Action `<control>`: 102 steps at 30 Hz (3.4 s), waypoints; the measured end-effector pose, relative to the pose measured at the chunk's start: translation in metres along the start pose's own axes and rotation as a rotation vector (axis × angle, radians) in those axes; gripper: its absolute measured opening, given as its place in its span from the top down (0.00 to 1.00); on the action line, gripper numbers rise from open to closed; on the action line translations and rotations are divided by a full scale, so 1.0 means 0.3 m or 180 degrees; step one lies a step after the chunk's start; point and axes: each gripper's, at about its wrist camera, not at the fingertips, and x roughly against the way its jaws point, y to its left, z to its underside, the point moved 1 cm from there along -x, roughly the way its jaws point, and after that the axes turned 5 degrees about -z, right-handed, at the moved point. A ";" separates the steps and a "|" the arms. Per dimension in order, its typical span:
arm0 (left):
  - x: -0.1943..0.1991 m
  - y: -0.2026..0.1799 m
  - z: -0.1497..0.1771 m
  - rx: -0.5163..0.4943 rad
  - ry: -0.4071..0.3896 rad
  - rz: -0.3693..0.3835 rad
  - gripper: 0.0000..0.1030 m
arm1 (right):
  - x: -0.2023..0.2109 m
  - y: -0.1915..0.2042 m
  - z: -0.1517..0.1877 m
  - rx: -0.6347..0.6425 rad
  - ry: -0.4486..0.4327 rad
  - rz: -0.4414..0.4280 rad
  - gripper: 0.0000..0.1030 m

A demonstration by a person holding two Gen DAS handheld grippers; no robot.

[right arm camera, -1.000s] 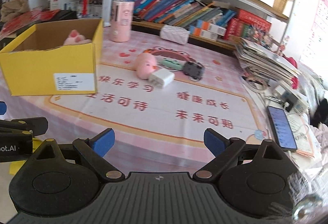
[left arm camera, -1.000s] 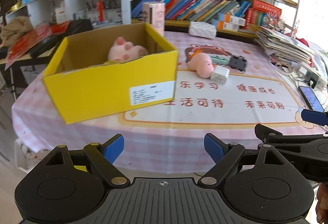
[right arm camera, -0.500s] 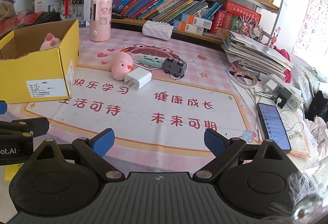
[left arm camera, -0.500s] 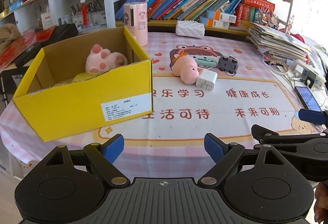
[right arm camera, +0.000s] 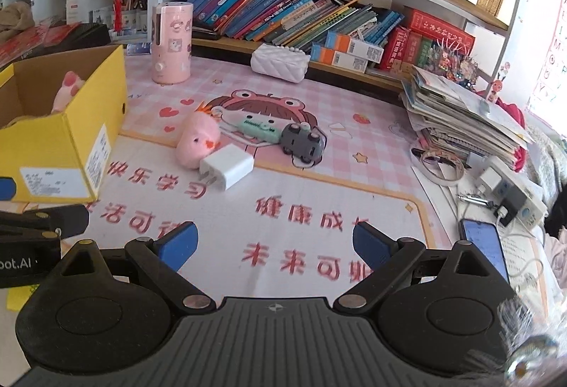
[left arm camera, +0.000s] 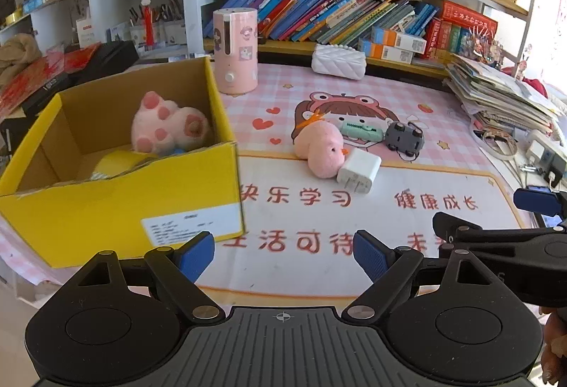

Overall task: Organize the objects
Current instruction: 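Withdraw both grippers from the box toward the pink chick and white charger, then grasp the white charger with the right gripper while the left gripper grasps the pink chick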

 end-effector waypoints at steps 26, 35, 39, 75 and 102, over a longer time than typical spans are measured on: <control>-0.215 -0.245 -0.138 0.0105 0.0130 -0.0309 0.16 | -0.276 -0.304 -0.139 -0.0011 0.0130 -0.0294 0.09; -0.264 -0.253 -0.208 0.0204 0.0086 -0.0444 0.16 | -0.345 -0.337 -0.157 0.0006 0.0210 -0.0436 0.10; -0.267 -0.252 -0.234 0.0240 0.0029 -0.0495 0.16 | -0.380 -0.325 -0.163 0.0125 0.0286 -0.0684 0.11; -0.301 -0.207 -0.303 0.0226 0.0018 -0.0774 0.16 | -0.583 -0.042 -0.152 0.1145 0.0234 -0.1973 0.32; -0.642 -0.248 -0.290 0.0221 0.0662 -0.0462 0.57 | -0.475 -0.298 -0.174 0.0658 0.0371 -0.1138 0.40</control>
